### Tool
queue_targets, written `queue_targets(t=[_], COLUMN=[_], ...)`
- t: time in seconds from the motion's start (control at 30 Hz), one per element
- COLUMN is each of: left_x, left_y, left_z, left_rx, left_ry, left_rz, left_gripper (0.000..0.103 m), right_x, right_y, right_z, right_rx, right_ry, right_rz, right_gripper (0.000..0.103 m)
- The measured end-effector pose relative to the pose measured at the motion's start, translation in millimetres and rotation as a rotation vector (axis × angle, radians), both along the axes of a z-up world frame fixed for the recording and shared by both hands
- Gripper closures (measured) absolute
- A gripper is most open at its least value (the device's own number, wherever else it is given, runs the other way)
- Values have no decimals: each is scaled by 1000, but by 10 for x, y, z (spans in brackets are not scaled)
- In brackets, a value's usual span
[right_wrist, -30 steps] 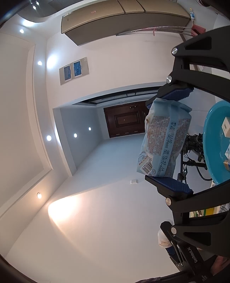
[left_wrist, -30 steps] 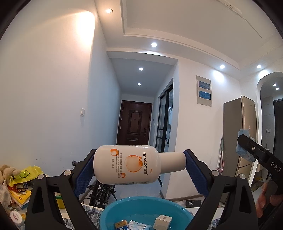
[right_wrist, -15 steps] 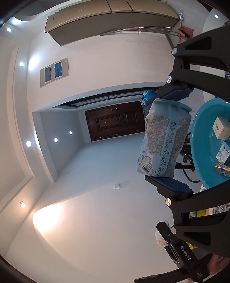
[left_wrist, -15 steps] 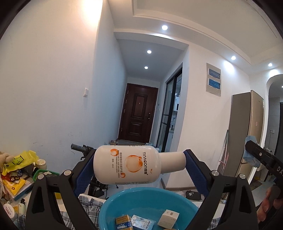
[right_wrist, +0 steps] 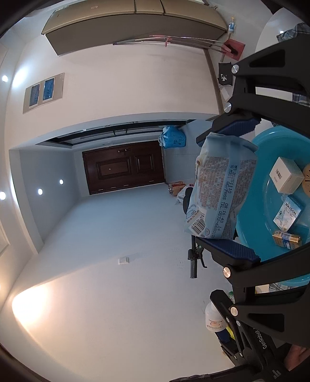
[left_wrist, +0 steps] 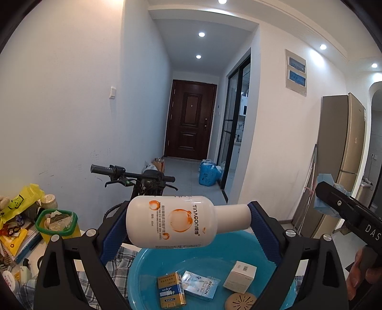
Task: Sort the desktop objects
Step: 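Carry both held items over the basin and lower them toward its bottom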
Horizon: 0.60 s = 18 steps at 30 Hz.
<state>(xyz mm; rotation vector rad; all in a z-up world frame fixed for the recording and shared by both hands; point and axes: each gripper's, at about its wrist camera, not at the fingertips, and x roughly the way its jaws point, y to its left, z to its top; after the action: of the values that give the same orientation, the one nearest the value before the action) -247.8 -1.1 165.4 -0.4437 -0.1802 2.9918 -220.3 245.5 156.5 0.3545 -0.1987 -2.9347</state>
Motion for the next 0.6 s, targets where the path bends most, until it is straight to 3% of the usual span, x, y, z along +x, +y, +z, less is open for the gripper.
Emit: queue_targets(t=[0.43,0.6], left_x=[-481,-732], left_y=[69,78], left_z=[-415,-642], left_rx=[-27,-26], left_ry=[-164,-299], left_rz=[25,-2], left_gripper=[7,7], right_x=[-457,-596], right_y=[-113,-146], right_z=[-379,-518], right_rx=[86,116], right_ry=[-163,-237], right_rz=[12,32], right_gripper=[30,31])
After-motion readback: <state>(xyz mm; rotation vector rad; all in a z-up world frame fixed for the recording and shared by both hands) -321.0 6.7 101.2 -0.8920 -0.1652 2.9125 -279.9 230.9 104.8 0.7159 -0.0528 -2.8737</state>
